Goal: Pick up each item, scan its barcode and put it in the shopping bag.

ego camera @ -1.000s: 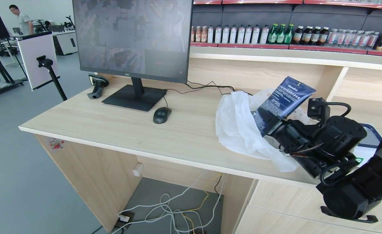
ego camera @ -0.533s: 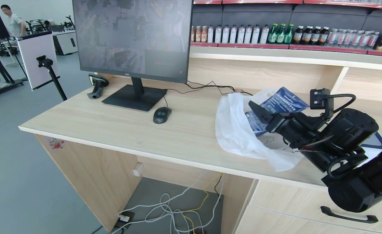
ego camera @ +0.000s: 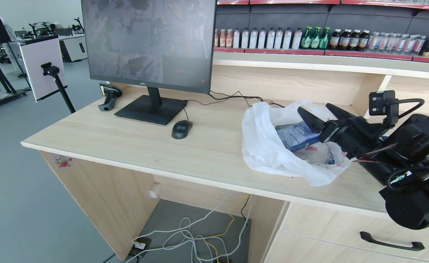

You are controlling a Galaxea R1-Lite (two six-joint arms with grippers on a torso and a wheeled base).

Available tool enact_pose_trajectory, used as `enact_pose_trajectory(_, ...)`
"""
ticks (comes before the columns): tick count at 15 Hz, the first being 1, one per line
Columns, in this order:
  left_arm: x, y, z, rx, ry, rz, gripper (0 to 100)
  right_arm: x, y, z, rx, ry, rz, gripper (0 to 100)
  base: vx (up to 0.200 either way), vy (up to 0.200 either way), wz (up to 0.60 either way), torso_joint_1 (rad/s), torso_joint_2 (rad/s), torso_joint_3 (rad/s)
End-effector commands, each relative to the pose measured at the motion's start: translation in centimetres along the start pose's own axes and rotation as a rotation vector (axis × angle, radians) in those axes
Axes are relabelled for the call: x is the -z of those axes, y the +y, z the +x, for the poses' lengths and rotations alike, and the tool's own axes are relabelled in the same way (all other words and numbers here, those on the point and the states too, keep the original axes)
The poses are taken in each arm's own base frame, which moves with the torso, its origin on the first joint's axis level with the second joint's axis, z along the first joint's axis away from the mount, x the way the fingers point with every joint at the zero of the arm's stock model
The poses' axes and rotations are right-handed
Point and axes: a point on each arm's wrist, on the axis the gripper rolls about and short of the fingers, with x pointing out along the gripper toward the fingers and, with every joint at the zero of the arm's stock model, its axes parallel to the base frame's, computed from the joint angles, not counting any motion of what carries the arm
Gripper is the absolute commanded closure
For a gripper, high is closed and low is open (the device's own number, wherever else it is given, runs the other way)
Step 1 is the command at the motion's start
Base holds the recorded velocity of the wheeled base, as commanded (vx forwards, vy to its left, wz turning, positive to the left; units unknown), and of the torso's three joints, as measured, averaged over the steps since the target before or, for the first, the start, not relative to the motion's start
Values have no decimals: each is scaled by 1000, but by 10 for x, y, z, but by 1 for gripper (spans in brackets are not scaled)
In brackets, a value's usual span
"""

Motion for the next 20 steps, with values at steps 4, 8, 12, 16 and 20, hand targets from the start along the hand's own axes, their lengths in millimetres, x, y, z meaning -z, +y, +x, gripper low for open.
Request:
enact_pose_trajectory(4, 0, 0, 0, 0, 0, -4, 0, -21, -16, -15, 62, -37, -117, 0, 0, 0, 0, 0, 0, 0)
enact_pose_trajectory(8, 0, 0, 0, 0, 3, -7, 0, -32, -12, -22, 55, -57, -113, 0, 0, 0, -150, 1, 1, -1)
enact_pose_trajectory(12, 0, 0, 0, 0, 3, -13, 0, -34, -8, -36, 57, -37, -111, 0, 0, 0, -600, 1, 2, 2)
enact_pose_trajectory(16, 0, 0, 0, 0, 3, -42, 0, -39, -2, -41, 45, -46, -112, 0, 0, 0, -600, 2, 0, 4)
enact_pose_trajectory(20, 0, 0, 0, -1, 3, -51, 0, -44, 0, -43, 41, -61, -127, 0, 0, -150, -150, 2, 2, 4)
